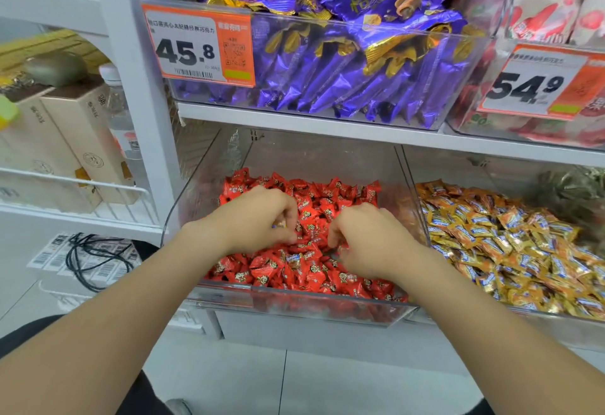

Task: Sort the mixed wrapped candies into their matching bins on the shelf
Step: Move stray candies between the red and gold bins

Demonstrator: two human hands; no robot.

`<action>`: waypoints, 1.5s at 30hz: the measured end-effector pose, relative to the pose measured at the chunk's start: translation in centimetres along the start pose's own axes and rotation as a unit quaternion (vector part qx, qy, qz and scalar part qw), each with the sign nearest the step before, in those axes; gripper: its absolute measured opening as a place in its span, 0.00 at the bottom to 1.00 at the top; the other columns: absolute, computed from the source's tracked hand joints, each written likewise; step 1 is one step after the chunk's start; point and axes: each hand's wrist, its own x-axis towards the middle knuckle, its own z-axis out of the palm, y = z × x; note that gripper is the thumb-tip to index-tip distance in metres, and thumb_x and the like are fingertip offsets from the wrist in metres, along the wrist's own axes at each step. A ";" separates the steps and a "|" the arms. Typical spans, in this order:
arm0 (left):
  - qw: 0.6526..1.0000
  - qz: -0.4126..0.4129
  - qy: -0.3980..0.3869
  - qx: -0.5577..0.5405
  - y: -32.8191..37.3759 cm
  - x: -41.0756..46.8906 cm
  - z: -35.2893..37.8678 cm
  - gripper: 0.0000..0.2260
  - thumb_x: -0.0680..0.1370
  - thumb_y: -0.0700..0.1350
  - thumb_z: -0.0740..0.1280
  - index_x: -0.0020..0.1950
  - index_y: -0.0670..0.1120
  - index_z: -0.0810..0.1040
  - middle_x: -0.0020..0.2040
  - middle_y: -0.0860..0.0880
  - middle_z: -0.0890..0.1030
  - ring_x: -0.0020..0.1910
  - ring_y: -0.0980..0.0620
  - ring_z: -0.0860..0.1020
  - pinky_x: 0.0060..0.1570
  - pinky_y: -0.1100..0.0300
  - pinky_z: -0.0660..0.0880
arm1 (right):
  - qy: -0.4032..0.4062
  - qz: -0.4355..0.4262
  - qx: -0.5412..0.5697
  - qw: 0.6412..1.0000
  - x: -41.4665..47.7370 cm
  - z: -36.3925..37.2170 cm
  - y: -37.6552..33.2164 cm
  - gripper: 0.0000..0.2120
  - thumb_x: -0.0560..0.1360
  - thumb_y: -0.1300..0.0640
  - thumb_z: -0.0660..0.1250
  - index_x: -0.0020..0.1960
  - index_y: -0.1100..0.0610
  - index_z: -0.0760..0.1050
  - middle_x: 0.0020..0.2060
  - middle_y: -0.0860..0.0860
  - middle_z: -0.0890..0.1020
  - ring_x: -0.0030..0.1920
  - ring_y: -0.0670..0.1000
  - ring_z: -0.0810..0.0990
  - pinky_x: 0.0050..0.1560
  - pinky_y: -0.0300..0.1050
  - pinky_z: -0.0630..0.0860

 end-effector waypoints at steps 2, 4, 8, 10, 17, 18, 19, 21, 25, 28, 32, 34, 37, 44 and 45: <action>0.999 -0.018 0.040 -0.020 -0.3 0.0 -0.5 0.08 0.79 0.40 0.68 0.48 0.54 0.80 0.39 0.55 0.83 0.40 0.59 0.81 0.51 0.52 0.80 | 0.030 -0.005 0.065 0.997 0.3 -0.1 -0.1 0.11 0.70 0.63 0.71 0.44 0.46 0.82 0.45 0.43 0.85 0.50 0.48 0.83 0.53 0.49 0.81; 0.998 -0.041 0.037 -0.021 -0.5 0.0 -0.8 0.16 0.77 0.32 0.61 0.51 0.51 0.80 0.43 0.54 0.83 0.43 0.58 0.82 0.51 0.52 0.81 | 0.029 -0.019 0.147 0.988 0.6 -0.1 -0.8 0.12 0.71 0.64 0.70 0.43 0.47 0.84 0.37 0.43 0.84 0.40 0.42 0.82 0.46 0.40 0.80; 0.997 -0.047 -0.033 0.060 -0.5 0.4 0.2 0.17 0.78 0.33 0.61 0.61 0.47 0.80 0.55 0.50 0.75 0.56 0.51 0.75 0.60 0.58 0.72 | 0.005 -0.058 0.169 0.984 0.9 1.4 -2.1 0.07 0.74 0.56 0.75 0.51 0.49 0.86 0.39 0.44 0.83 0.42 0.43 0.81 0.48 0.44 0.80; 0.994 -0.050 -0.050 0.080 -0.7 0.7 0.9 0.12 0.82 0.43 0.64 0.65 0.49 0.79 0.57 0.49 0.73 0.59 0.47 0.75 0.63 0.53 0.72 | 0.011 -0.074 0.167 0.983 1.2 2.2 -2.4 0.08 0.75 0.51 0.76 0.53 0.50 0.86 0.41 0.45 0.84 0.45 0.48 0.82 0.50 0.50 0.81; 0.982 -0.049 -0.072 0.167 -0.3 1.4 1.3 0.10 0.80 0.54 0.71 0.57 0.51 0.79 0.54 0.50 0.72 0.54 0.46 0.77 0.55 0.46 0.78 | -0.015 -0.101 0.063 0.993 2.0 2.7 -2.7 0.15 0.77 0.50 0.75 0.63 0.45 0.83 0.53 0.48 0.83 0.56 0.54 0.80 0.47 0.46 0.72; 0.982 -0.048 -0.075 0.167 -0.1 1.3 1.0 0.08 0.80 0.54 0.69 0.54 0.51 0.78 0.53 0.50 0.72 0.53 0.46 0.77 0.55 0.45 0.78 | -0.021 -0.103 0.031 0.994 2.0 2.6 -2.6 0.13 0.77 0.53 0.72 0.61 0.45 0.82 0.52 0.49 0.83 0.55 0.55 0.80 0.47 0.47 0.71; 0.983 -0.050 -0.072 0.162 0.0 1.2 0.9 0.07 0.81 0.53 0.67 0.51 0.50 0.76 0.52 0.50 0.72 0.53 0.46 0.77 0.55 0.45 0.78 | -0.026 -0.107 0.002 0.994 2.0 2.5 -2.5 0.11 0.78 0.54 0.69 0.59 0.46 0.81 0.51 0.49 0.83 0.54 0.56 0.80 0.46 0.48 0.70; 0.987 -0.063 -0.051 0.136 0.3 0.9 0.6 0.08 0.82 0.51 0.60 0.46 0.49 0.72 0.49 0.49 0.73 0.51 0.44 0.77 0.53 0.46 0.77 | -0.028 -0.104 -0.049 0.993 1.9 2.4 -1.9 0.07 0.81 0.55 0.63 0.57 0.50 0.78 0.50 0.52 0.83 0.53 0.60 0.80 0.44 0.51 0.68; 0.986 -0.091 0.034 0.132 1.0 -0.1 -0.2 0.17 0.83 0.55 0.55 0.38 0.49 0.69 0.39 0.51 0.74 0.43 0.44 0.76 0.41 0.51 0.70 | -0.041 -0.091 -0.069 0.993 2.1 2.4 -0.2 0.13 0.82 0.53 0.60 0.62 0.48 0.79 0.54 0.53 0.85 0.57 0.60 0.80 0.47 0.50 0.66; 0.989 -0.076 0.055 0.116 0.1 -0.7 -0.2 0.20 0.86 0.59 0.56 0.39 0.50 0.72 0.35 0.52 0.74 0.36 0.47 0.74 0.39 0.51 0.74 | -0.062 -0.107 -0.032 0.992 1.8 2.5 -0.4 0.12 0.79 0.50 0.64 0.58 0.46 0.83 0.50 0.49 0.86 0.55 0.58 0.81 0.50 0.51 0.76; 1.000 -0.011 -0.008 0.020 -0.5 -0.7 0.0 0.13 0.85 0.39 0.60 0.62 0.52 0.81 0.39 0.54 0.81 0.36 0.59 0.78 0.38 0.65 0.73 | -0.052 -0.060 0.025 0.996 2.1 2.2 -0.3 0.12 0.82 0.46 0.67 0.42 0.48 0.80 0.36 0.45 0.82 0.44 0.54 0.79 0.48 0.49 0.74; 1.000 0.020 -0.020 -0.007 0.3 -1.1 -0.2 0.14 0.85 0.40 0.61 0.60 0.54 0.83 0.34 0.56 0.80 0.33 0.58 0.77 0.34 0.71 0.67 | -0.019 -0.024 0.088 0.996 2.5 1.3 0.3 0.19 0.82 0.45 0.67 0.35 0.51 0.75 0.27 0.47 0.76 0.34 0.51 0.75 0.42 0.48 0.74; 0.995 0.067 -0.052 -0.050 1.4 -1.8 0.1 0.10 0.82 0.45 0.66 0.58 0.57 0.85 0.32 0.55 0.78 0.31 0.56 0.75 0.35 0.70 0.67 | 0.050 0.042 0.195 0.979 2.6 -0.9 1.3 0.17 0.79 0.49 0.69 0.37 0.59 0.79 0.26 0.47 0.75 0.29 0.49 0.73 0.35 0.44 0.73; 0.977 0.059 -0.086 0.188 0.4 -1.1 0.6 0.13 0.71 0.61 0.76 0.52 0.59 0.87 0.44 0.61 0.75 0.52 0.57 0.78 0.49 0.58 0.74 | 0.057 0.011 0.267 0.962 0.2 -3.5 1.7 0.08 0.76 0.59 0.66 0.43 0.54 0.84 0.30 0.45 0.85 0.32 0.40 0.84 0.38 0.34 0.77; 0.966 0.036 -0.066 0.248 0.1 -0.9 0.3 0.14 0.71 0.62 0.77 0.53 0.58 0.86 0.48 0.58 0.75 0.55 0.53 0.77 0.50 0.56 0.73 | 0.047 -0.007 0.223 0.974 0.0 -3.5 1.6 0.09 0.76 0.59 0.66 0.43 0.54 0.84 0.30 0.43 0.84 0.31 0.37 0.81 0.38 0.33 0.74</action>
